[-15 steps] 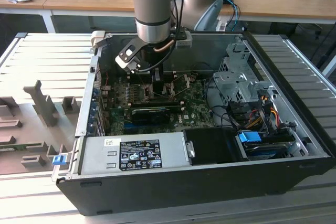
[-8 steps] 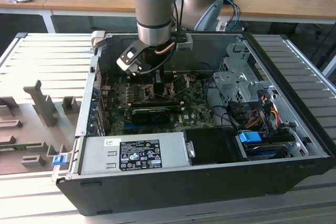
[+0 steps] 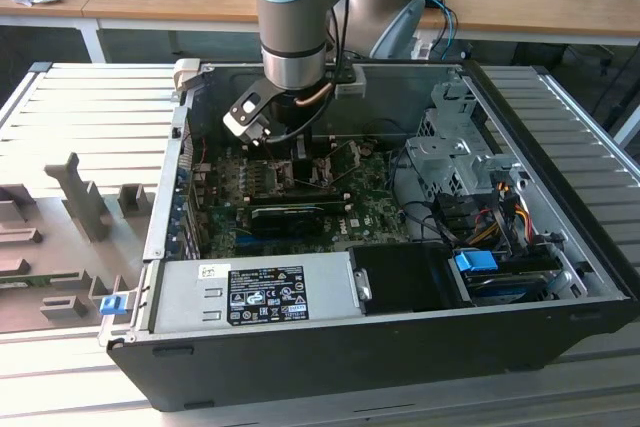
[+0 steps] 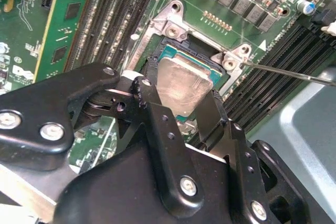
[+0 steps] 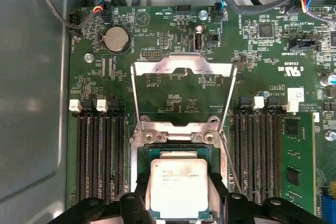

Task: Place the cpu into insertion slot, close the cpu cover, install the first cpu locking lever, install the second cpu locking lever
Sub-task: 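Place the cpu into insertion slot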

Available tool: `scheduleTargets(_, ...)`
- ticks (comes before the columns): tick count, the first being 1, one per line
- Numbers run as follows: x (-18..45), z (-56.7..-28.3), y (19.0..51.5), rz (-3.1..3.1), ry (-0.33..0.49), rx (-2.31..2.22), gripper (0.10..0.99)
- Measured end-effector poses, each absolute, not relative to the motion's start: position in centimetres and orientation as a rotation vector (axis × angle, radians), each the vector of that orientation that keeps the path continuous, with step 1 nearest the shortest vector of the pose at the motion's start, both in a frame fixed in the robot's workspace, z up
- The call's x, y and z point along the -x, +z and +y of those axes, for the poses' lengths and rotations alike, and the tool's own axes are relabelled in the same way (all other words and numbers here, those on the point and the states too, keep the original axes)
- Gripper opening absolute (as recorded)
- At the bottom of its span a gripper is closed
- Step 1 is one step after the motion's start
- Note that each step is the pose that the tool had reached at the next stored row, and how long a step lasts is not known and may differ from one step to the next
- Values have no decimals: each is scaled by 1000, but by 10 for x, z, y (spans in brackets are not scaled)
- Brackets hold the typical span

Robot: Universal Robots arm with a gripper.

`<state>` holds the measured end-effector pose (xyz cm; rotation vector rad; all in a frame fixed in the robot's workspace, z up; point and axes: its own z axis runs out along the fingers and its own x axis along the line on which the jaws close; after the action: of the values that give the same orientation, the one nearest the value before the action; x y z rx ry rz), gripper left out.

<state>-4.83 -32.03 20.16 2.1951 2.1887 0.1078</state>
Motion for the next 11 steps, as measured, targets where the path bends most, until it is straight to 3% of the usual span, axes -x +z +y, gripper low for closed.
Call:
scheduleTargets(7,48,-320,201,2189,108,-2195,541)
scheduleTargets(8,48,-320,201,2189,108,-2195,604)
scheduleTargets(11,48,-320,202,2189,108,-2195,604)
